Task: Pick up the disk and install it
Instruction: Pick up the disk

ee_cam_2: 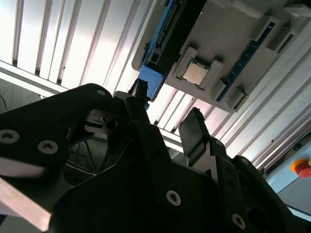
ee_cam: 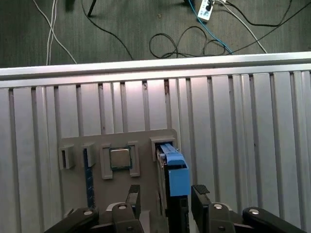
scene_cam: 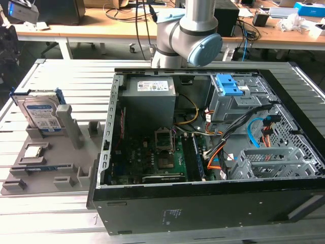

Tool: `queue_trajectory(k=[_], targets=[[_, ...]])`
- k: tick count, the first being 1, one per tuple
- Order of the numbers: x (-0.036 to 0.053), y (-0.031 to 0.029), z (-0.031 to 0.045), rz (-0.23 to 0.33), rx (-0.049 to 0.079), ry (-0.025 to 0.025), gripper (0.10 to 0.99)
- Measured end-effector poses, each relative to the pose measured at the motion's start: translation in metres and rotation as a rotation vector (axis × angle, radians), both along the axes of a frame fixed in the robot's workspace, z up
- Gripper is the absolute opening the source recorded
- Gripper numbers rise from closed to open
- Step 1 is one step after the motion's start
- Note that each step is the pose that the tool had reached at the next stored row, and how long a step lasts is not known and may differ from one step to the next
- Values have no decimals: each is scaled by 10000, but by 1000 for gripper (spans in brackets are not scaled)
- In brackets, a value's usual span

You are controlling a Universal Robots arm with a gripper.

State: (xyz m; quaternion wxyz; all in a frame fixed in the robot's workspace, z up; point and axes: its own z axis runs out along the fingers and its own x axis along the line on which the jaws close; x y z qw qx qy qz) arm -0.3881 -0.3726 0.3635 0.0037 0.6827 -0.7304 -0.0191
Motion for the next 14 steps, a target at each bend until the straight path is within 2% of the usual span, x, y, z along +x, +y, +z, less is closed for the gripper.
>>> queue_trajectory(k=[8, 14], targets=[[2, 13, -160, -8, 0, 0, 541], [3, 12, -220, -9, -1, 0, 541]])
